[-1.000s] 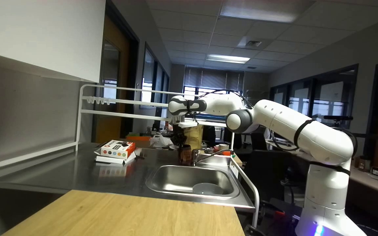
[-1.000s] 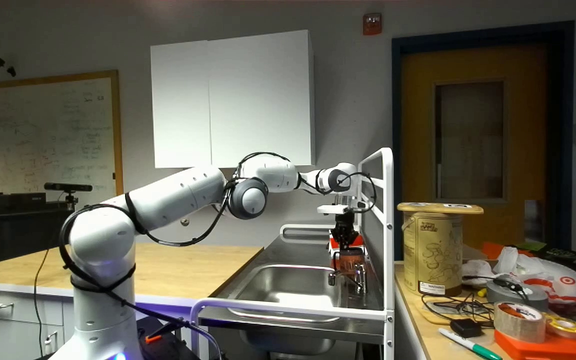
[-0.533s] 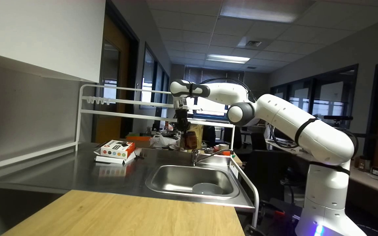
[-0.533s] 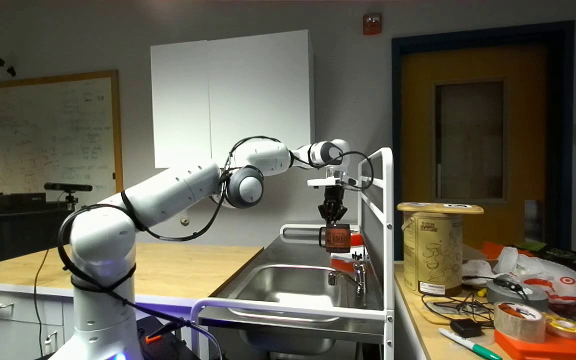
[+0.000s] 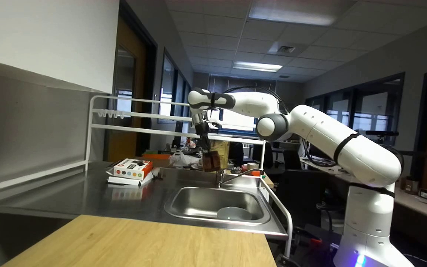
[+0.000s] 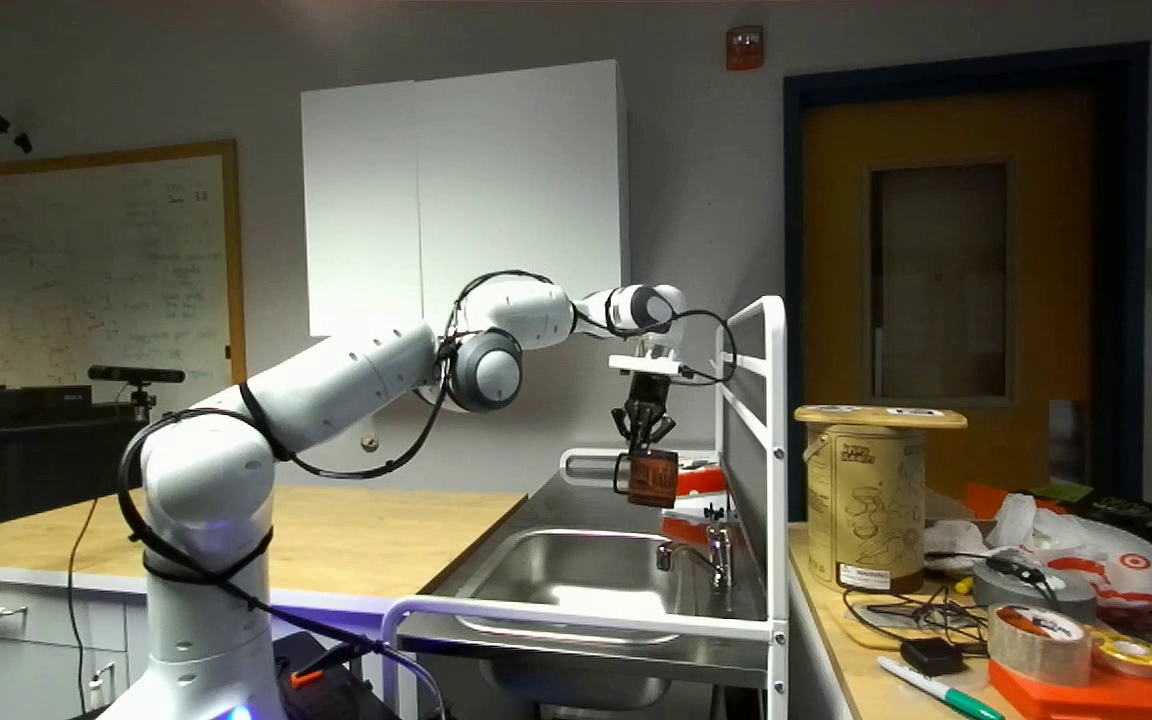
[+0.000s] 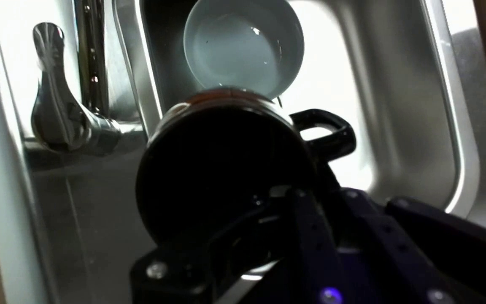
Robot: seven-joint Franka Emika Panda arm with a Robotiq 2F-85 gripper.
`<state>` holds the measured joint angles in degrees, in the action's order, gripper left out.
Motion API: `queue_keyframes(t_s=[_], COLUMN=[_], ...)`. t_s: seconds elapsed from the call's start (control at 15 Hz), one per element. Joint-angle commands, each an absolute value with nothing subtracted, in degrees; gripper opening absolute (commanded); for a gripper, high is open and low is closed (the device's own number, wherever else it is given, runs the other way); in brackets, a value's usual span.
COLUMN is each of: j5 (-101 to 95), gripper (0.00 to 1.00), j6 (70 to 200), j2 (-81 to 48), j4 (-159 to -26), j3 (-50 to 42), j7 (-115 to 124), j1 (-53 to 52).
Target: Take the brown cup and place it in the sink
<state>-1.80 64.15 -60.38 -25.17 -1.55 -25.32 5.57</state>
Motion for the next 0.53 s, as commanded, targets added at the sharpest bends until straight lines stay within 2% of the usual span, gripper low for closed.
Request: queue_keyframes(t_s=[0.0,0.27,0.33,0.47], j5=[-3.21,-3.03,-3.54,-2.46], gripper=[0.03,0.03,0.03,0.04], j6=[60.94,63.35,61.65,67.75], j2=[-65.25,-66.5,-70.16,-69.54], j4=[-20.58,-25.07,-20.0,-23.72], j3=[0.35,0.07,0.61,-0.26], j7=[-35.52,-43.83,-44.77,-41.88], j1=[5.46,4.42,4.09,2.92])
